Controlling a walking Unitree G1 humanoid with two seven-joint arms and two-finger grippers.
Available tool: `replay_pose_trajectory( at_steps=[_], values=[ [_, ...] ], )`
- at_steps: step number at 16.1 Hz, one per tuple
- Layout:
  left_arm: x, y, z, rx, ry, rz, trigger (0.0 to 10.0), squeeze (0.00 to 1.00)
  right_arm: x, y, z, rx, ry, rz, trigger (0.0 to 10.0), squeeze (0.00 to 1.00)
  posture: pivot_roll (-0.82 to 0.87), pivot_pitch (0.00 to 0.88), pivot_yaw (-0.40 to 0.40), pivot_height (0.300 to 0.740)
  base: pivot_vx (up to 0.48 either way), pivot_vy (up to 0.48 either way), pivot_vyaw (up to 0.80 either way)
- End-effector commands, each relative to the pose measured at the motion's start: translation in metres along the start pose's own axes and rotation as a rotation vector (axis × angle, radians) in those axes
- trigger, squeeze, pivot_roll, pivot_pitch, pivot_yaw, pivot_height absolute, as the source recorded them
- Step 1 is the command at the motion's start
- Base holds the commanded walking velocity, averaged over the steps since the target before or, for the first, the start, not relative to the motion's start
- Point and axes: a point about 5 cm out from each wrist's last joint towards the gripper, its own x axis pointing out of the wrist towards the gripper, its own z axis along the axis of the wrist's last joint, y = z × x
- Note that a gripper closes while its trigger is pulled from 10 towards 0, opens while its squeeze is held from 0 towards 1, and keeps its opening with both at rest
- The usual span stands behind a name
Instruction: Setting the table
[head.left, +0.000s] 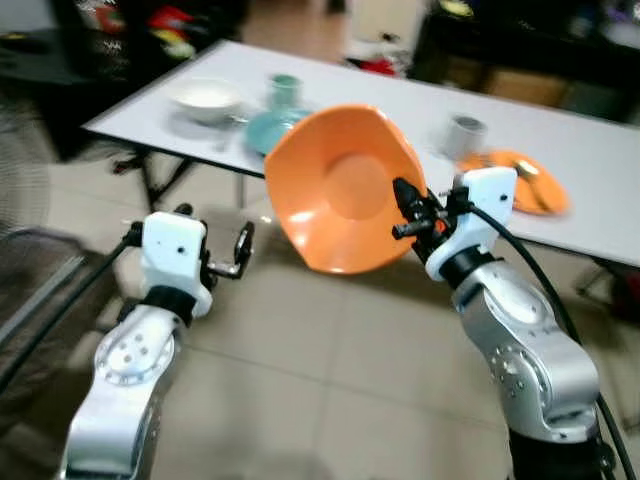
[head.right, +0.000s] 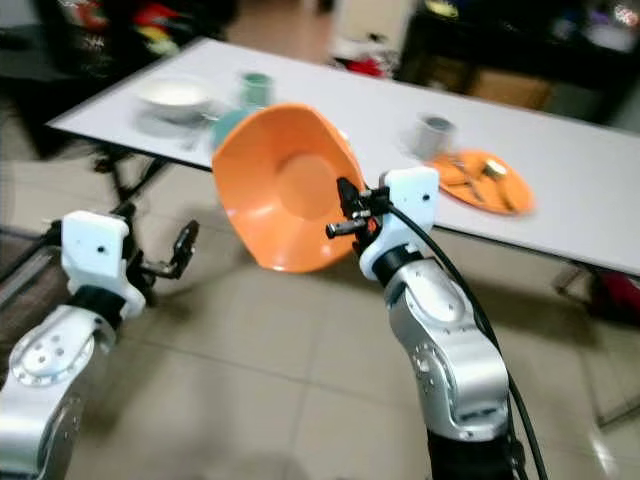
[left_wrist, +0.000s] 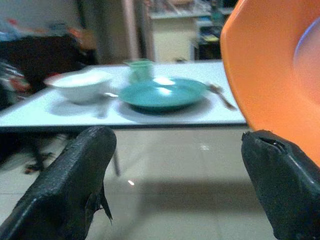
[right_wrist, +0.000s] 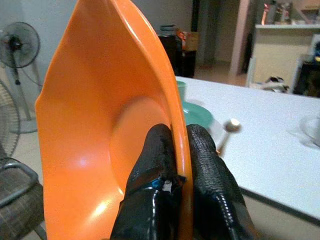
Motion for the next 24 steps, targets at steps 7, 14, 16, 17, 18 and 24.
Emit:
replay_pose_trajectory(
  at_steps=[7, 14, 16, 17, 18, 24],
  values=[
    [-0.002, -0.001, 0.004, -0.050, -0.026, 0.030, 10.0, 0.00, -0.007, -0.019, -0.007, -0.082, 0.053, -0.136, 10.0, 0.00, 0.04, 0.000, -0.067, 0.740, 0.000, 0.000, -0.76],
    [0.006, -0.007, 0.002, -0.053, -0.013, 0.046, 10.0, 0.00, -0.008, -0.036, -0.001, -0.142, 0.030, -0.252, 10.0, 0.00, 0.03, 0.000, -0.078, 0.740, 0.035, 0.000, -0.54],
    [0.006, -0.007, 0.000, -0.048, -0.007, 0.054, 10.0, 0.00, -0.007, -0.031, -0.002, -0.138, 0.031, -0.211, 10.0, 0.00, 0.04, 0.000, -0.084, 0.740, 0.253, 0.000, 0.00],
    [0.006, -0.007, 0.000, -0.048, -0.007, 0.055, 10.0, 0.00, -0.006, -0.030, -0.002, -0.133, 0.025, -0.200, 10.0, 0.00, 0.04, 0.000, -0.085, 0.740, 0.251, 0.000, 0.00],
    [0.007, -0.006, 0.000, -0.045, -0.008, 0.057, 10.0, 0.00, -0.006, -0.028, -0.001, -0.138, 0.016, -0.194, 10.0, 0.00, 0.05, 0.000, -0.087, 0.740, 0.255, 0.000, 0.00],
    [0.010, -0.005, 0.002, -0.047, -0.018, 0.062, 10.0, 0.00, 0.000, -0.024, -0.002, -0.190, 0.012, -0.176, 10.0, 0.00, 0.04, 0.000, -0.090, 0.740, 0.316, 0.000, 0.00]
  ],
)
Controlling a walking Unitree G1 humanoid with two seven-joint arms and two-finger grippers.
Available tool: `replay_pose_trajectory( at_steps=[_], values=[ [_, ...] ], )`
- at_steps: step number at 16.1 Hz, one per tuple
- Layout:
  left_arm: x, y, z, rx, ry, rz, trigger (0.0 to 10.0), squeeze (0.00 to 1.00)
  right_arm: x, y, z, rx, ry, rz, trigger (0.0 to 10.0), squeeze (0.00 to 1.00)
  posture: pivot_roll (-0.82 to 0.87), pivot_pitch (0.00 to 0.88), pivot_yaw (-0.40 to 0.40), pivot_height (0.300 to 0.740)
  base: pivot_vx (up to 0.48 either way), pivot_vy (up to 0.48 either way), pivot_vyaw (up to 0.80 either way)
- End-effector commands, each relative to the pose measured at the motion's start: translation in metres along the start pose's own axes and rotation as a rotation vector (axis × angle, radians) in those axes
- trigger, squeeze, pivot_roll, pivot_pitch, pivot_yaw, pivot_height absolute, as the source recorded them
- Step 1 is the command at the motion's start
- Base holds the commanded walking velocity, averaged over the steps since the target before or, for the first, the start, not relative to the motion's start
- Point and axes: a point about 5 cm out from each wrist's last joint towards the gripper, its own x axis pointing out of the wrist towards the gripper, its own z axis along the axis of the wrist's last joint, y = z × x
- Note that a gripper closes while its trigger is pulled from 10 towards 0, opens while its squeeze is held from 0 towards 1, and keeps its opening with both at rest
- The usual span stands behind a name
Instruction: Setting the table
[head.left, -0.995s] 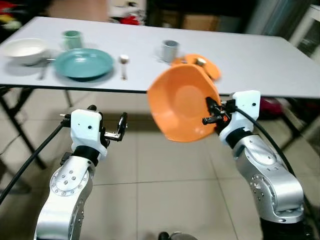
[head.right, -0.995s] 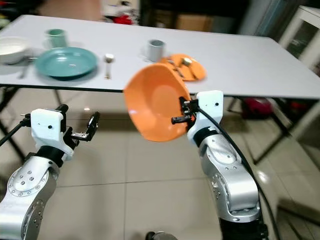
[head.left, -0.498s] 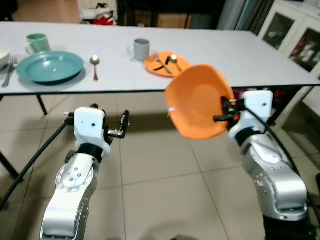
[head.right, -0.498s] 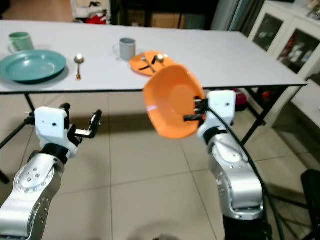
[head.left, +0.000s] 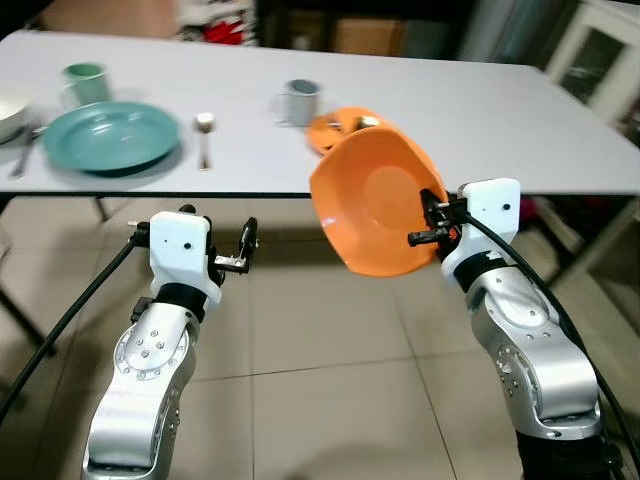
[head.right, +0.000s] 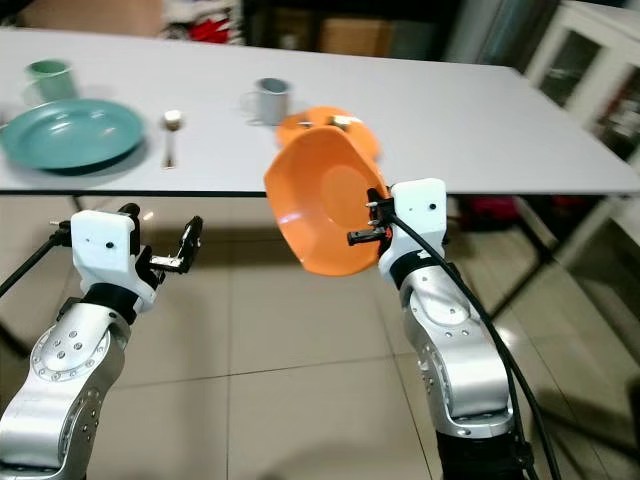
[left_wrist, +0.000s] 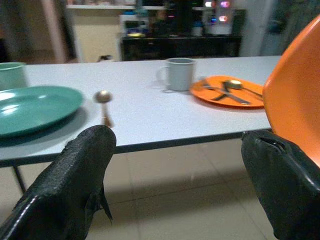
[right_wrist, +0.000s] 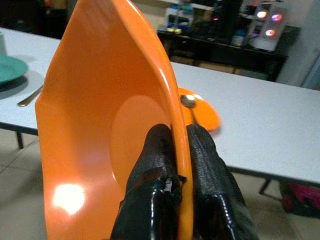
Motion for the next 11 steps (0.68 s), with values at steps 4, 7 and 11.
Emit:
replay_pose_trajectory(
  at_steps=[4, 7, 11],
  values=[
    [0.0018, 0.0013, 0.0012, 0.005, -0.008, 0.003, 10.0, 0.00, 0.0015, 0.0023, 0.0087, 0.079, -0.029, 0.059, 10.0, 0.00, 0.06, 0.000, -0.097, 0.740, 0.345, 0.000, -0.32],
    [-0.0001, 0.0044, 0.0011, 0.014, -0.007, 0.007, 10.0, 0.00, 0.0025, 0.0053, 0.0075, 0.085, -0.037, 0.066, 10.0, 0.00, 0.07, 0.000, -0.097, 0.740, 0.347, 0.000, -0.40],
    [0.0007, 0.0057, 0.0018, 0.032, -0.013, -0.008, 10.0, 0.00, 0.0040, 0.0071, 0.0051, 0.094, -0.032, 0.085, 10.0, 0.00, 0.08, 0.000, -0.092, 0.740, 0.363, 0.000, 0.00]
  ],
)
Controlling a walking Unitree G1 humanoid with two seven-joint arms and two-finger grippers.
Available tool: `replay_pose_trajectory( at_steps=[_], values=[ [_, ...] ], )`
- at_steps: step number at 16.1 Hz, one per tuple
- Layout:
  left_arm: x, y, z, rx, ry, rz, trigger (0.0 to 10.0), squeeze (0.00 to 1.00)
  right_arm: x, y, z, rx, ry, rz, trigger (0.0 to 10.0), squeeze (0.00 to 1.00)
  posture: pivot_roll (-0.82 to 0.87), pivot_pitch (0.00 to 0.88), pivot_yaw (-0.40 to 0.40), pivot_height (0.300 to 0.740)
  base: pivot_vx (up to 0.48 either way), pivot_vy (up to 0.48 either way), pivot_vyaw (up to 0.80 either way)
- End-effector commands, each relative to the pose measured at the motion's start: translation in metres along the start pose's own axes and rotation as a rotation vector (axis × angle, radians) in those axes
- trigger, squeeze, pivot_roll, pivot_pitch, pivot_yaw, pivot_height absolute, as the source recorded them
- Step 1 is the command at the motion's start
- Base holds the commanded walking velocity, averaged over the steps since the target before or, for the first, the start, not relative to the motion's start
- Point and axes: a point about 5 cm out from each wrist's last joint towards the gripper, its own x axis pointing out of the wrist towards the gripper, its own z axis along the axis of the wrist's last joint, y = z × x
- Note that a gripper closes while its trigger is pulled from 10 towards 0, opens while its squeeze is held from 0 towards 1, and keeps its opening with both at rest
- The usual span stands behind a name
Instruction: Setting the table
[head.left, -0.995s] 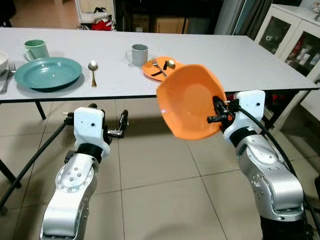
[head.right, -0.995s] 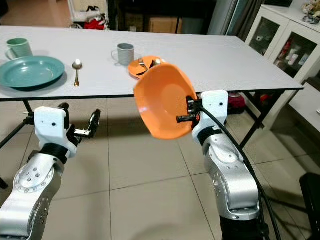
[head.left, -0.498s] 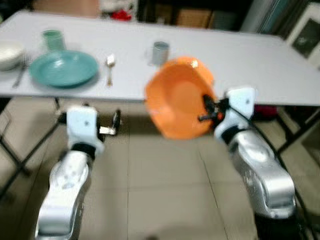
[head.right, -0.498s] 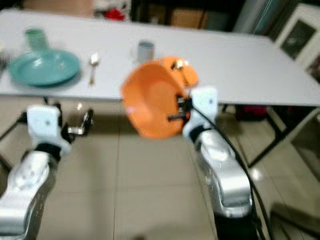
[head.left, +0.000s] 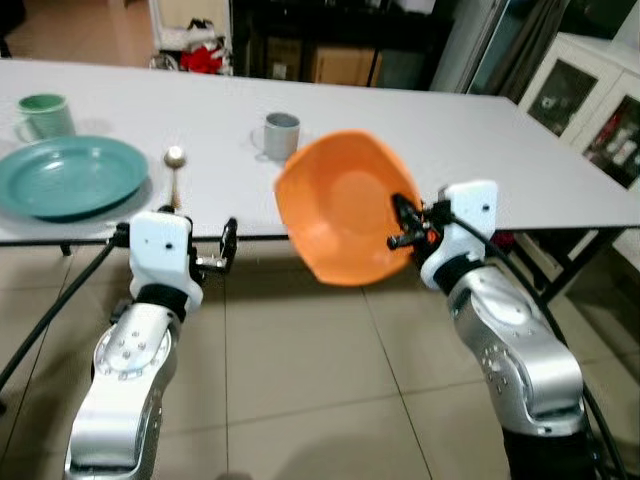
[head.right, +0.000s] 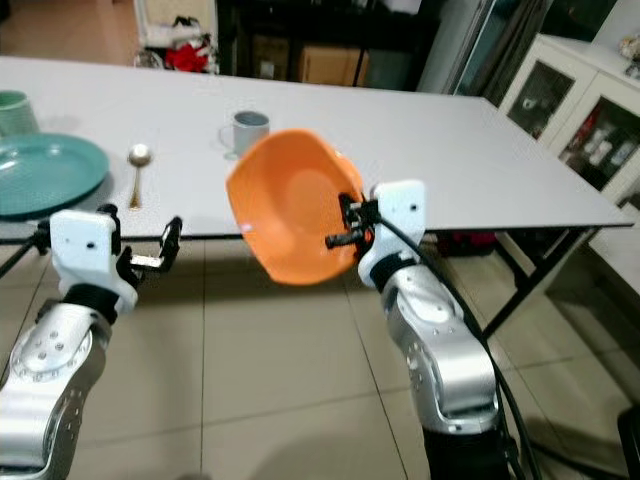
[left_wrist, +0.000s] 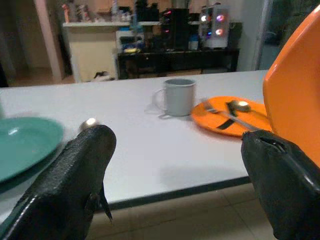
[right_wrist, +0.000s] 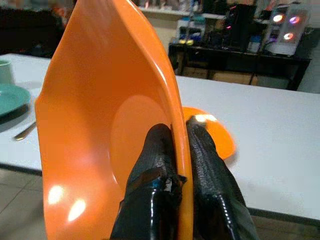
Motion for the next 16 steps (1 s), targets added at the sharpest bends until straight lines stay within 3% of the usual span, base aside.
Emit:
replay_pose_trajectory(
  at_steps=[1, 7, 16],
  values=[
    [0.002, -0.008, 0.003, -0.001, -0.020, -0.042, 10.0, 0.00, -0.002, -0.011, 0.005, -0.007, -0.029, -0.043, 10.0, 0.00, 0.08, 0.000, -0.090, 0.740, 0.364, 0.000, 0.00],
    [0.006, -0.006, 0.006, 0.009, -0.035, -0.048, 10.0, 0.00, -0.001, -0.011, 0.002, 0.030, -0.030, -0.047, 10.0, 0.00, 0.09, 0.000, -0.083, 0.740, 0.366, 0.000, -0.56],
    [0.014, -0.007, 0.008, 0.013, -0.051, -0.059, 10.0, 0.00, 0.001, -0.017, 0.003, 0.092, -0.043, -0.082, 10.0, 0.00, 0.07, 0.000, -0.054, 0.740, 0.373, 0.000, 0.00]
  ],
)
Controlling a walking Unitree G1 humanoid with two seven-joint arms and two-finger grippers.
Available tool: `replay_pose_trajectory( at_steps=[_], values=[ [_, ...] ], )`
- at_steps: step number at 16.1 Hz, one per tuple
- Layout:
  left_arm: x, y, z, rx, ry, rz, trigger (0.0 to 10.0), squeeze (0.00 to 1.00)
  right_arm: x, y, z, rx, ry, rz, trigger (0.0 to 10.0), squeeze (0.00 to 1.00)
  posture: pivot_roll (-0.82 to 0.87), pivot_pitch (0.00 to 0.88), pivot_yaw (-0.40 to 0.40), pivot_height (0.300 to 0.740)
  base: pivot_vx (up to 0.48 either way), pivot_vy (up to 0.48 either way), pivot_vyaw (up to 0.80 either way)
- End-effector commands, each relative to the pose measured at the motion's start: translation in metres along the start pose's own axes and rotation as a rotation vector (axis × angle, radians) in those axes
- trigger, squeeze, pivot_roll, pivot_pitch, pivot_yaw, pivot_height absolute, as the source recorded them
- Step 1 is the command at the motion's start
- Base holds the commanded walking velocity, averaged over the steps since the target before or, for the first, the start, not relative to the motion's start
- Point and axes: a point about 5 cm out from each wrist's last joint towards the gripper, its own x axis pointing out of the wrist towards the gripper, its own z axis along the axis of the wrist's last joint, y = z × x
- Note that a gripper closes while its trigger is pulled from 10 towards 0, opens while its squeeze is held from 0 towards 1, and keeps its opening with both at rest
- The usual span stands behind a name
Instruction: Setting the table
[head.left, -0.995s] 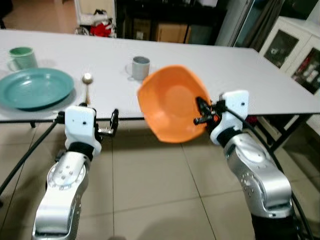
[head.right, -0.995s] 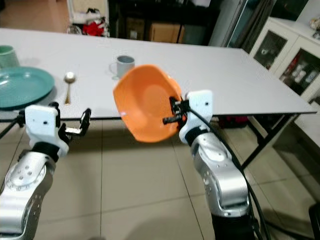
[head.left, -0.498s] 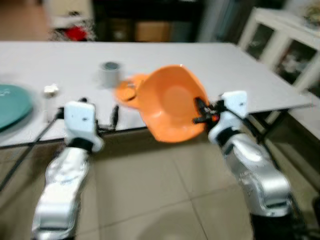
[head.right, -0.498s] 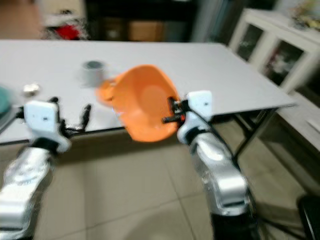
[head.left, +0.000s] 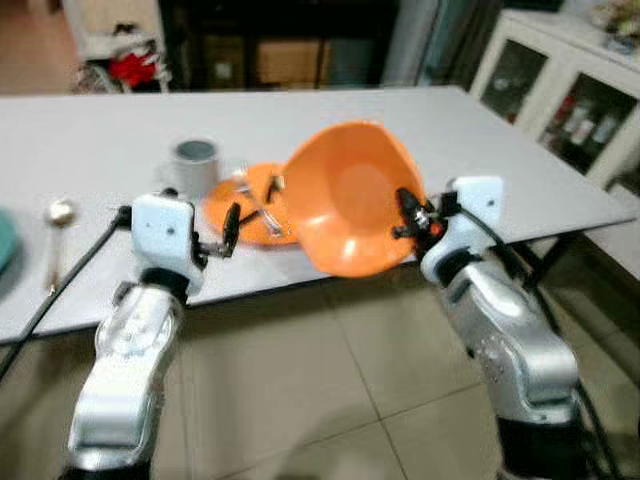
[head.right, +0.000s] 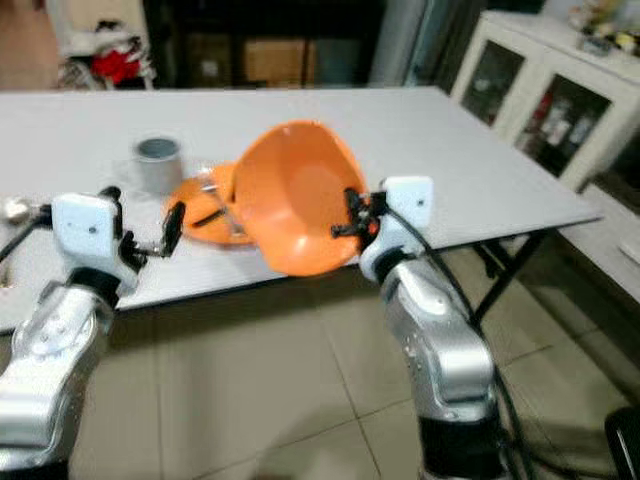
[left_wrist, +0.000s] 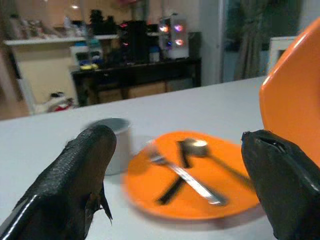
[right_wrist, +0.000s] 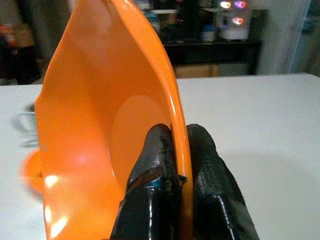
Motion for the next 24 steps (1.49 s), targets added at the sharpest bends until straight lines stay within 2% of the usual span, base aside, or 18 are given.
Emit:
replay_pose_trajectory(
  at_steps=[1, 13, 22, 24],
  values=[
    [0.001, -0.002, 0.002, 0.007, -0.012, -0.014, 10.0, 0.00, -0.002, -0.001, 0.010, 0.008, -0.052, -0.013, 10.0, 0.00, 0.07, 0.000, -0.056, 0.740, 0.379, 0.000, 0.00],
    [-0.004, 0.008, 0.001, 0.025, -0.007, 0.012, 10.0, 0.00, 0.006, 0.008, 0.011, 0.049, -0.057, 0.053, 10.0, 0.00, 0.09, 0.000, -0.065, 0.740, 0.380, 0.000, 0.00],
    [-0.005, 0.015, 0.005, 0.048, -0.017, 0.024, 10.0, 0.00, 0.005, 0.011, 0.011, 0.017, -0.053, 0.092, 10.0, 0.00, 0.09, 0.000, -0.062, 0.740, 0.380, 0.000, 0.00],
    [-0.006, 0.015, 0.007, 0.027, -0.033, 0.024, 10.0, 0.00, 0.004, 0.012, 0.011, 0.052, -0.061, 0.096, 10.0, 0.00, 0.09, 0.000, -0.058, 0.740, 0.000, 0.000, 0.00]
  ],
)
